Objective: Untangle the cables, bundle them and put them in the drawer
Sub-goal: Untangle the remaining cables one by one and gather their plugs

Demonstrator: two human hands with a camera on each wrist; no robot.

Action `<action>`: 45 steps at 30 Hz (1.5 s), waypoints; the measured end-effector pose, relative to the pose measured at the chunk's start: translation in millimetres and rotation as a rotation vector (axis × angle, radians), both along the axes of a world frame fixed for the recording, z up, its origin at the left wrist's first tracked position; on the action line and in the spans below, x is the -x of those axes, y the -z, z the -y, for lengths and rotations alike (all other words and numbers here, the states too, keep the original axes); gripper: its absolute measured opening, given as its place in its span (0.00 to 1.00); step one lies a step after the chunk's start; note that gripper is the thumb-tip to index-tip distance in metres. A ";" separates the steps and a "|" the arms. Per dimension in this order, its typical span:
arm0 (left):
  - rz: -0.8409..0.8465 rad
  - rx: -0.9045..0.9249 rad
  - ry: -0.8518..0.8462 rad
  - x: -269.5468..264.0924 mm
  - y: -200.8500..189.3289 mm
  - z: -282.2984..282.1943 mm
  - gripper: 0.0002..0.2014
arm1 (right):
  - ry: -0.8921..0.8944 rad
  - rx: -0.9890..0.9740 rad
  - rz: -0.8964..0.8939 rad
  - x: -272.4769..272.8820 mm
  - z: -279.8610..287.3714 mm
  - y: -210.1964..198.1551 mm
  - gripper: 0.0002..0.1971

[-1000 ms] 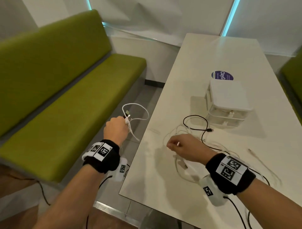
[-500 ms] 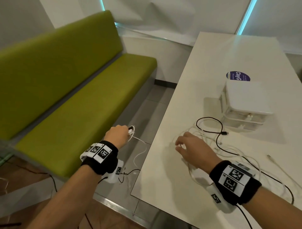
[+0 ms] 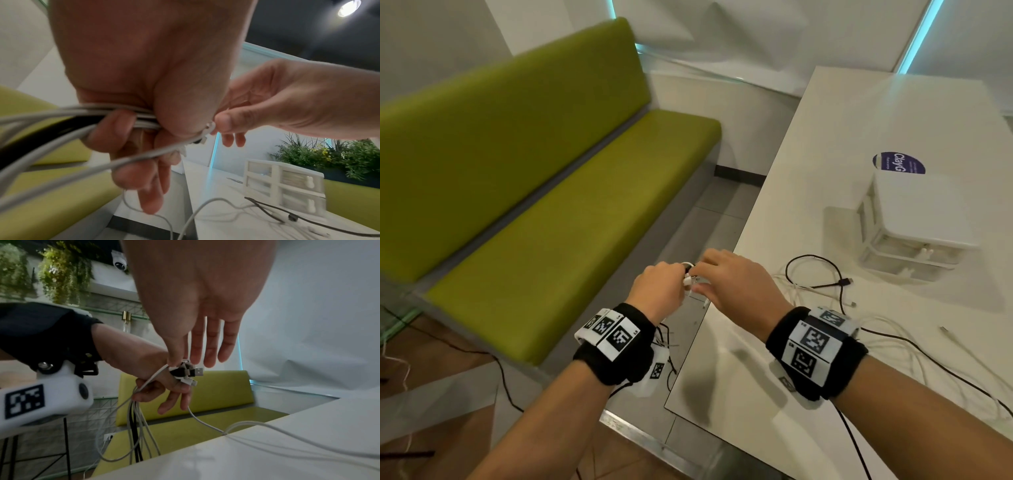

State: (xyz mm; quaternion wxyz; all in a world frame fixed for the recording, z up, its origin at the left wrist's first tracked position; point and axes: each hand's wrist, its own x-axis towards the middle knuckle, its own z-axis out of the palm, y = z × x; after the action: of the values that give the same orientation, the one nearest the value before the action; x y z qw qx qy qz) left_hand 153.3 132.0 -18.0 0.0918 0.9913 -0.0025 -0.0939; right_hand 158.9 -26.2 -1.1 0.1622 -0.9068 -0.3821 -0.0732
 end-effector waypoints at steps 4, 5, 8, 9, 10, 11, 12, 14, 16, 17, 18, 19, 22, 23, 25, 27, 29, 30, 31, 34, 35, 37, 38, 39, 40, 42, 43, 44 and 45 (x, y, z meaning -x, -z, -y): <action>-0.048 0.047 -0.022 3.0 2.0 -8.0 0.04 | -0.033 0.046 0.028 -7.1 -3.7 1.2 0.10; -0.053 0.058 -0.040 4.0 1.7 -10.2 0.02 | -0.014 0.065 -0.016 -9.9 -4.6 1.0 0.12; -0.023 0.178 -0.114 6.6 0.1 -19.0 0.06 | 0.070 0.053 -0.109 -18.2 -2.6 4.3 0.16; -0.005 0.255 -0.151 7.1 -0.5 -23.0 0.09 | 0.088 0.007 -0.133 -20.0 -1.6 7.3 0.15; 0.019 0.336 -0.191 7.8 -0.7 -27.3 0.12 | 0.109 -0.050 -0.154 -20.8 -0.7 9.9 0.15; 0.051 0.399 -0.234 8.5 -0.4 -31.7 0.13 | 0.129 -0.107 -0.169 -21.2 -0.6 12.3 0.14; 0.092 0.441 -0.270 8.9 -0.6 -35.7 0.13 | 0.148 -0.162 -0.167 -21.5 -0.6 15.0 0.13; 0.165 0.496 -0.325 9.6 -0.5 -42.0 0.14 | 0.191 -0.271 -0.123 -23.2 -1.9 16.0 0.11; 0.231 0.549 -0.370 10.5 -1.8 -46.6 0.15 | 0.233 -0.276 -0.150 -27.7 -3.0 16.2 0.08; 0.262 0.568 -0.389 11.0 -2.8 -48.2 0.15 | 0.242 -0.170 -0.206 -30.2 -3.6 17.8 0.10; 0.288 0.588 -0.405 11.1 -3.7 -49.6 0.15 | 0.244 -0.006 -0.277 -31.9 -4.4 20.0 0.14; 0.308 0.609 -0.415 11.0 -4.1 -50.6 0.15 | 0.246 0.152 -0.336 -33.5 -4.8 24.0 0.18; 0.343 0.629 -0.438 9.1 0.9 -53.4 0.16 | 0.277 0.294 -0.416 -34.5 -2.0 33.0 0.20; 0.352 0.622 -0.444 8.4 3.0 -53.5 0.17 | 0.287 0.307 -0.405 -35.4 -0.5 36.2 0.19; 0.370 0.604 -0.451 7.3 6.9 -53.1 0.17 | 0.281 0.336 -0.375 -36.0 3.0 42.1 0.17; 0.374 0.610 -0.451 6.4 8.6 -50.3 0.15 | 0.265 0.362 -0.334 -35.7 5.4 44.6 0.14; 0.362 0.651 -0.437 6.2 8.4 -45.7 0.13 | 0.261 0.359 -0.294 -36.1 7.6 47.2 0.13; 0.357 0.677 -0.422 5.9 7.9 -42.7 0.12 | 0.267 0.354 -0.277 -36.1 8.9 47.3 0.13; 0.347 0.704 -0.407 5.7 7.6 -39.3 0.12 | 0.275 0.347 -0.273 -36.2 10.6 46.4 0.12; 0.308 0.803 -0.375 3.0 7.6 -26.9 0.13 | 0.300 0.272 -0.296 -35.6 21.0 39.3 0.09; 0.292 0.828 -0.369 1.7 6.4 -21.6 0.14 | 0.318 0.227 -0.307 -34.8 25.9 35.0 0.10; 0.259 0.866 -0.352 0.0 2.6 -10.0 0.17 | 0.369 0.102 -0.348 -31.5 37.1 25.7 0.10; 0.244 0.877 -0.340 -0.7 0.1 -2.6 0.19 | 0.398 0.030 -0.361 -29.0 43.7 20.6 0.10; 0.230 0.890 -0.331 -0.8 -4.6 6.7 0.21 | 0.428 -0.039 -0.366 -26.7 51.2 15.3 0.09; 0.213 0.925 -0.329 0.2 -9.2 13.8 0.23 | 0.449 -0.101 -0.370 -24.7 55.7 11.5 0.08; 0.133 1.114 -0.298 0.8 -19.6 39.2 0.27 | 0.504 -0.235 -0.372 -17.9 72.8 -1.2 0.07; 0.078 1.228 -0.283 1.2 -25.2 53.1 0.28 | 0.530 -0.312 -0.374 -13.7 81.7 -7.1 0.07; 0.027 1.319 -0.277 0.5 -29.4 66.7 0.28 | 0.552 -0.397 -0.376 -8.7 90.5 -12.9 0.07; -0.010 1.374 -0.278 -0.5 -32.7 79.6 0.29 | 0.566 -0.488 -0.383 -2.9 99.0 -18.5 0.07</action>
State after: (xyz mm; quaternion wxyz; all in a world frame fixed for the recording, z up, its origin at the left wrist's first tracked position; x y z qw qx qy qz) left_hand 153.8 52.4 14.8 0.7090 0.6993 0.0661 -0.0628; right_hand 161.8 -125.1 17.4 0.4137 -0.9083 -0.0522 -0.0334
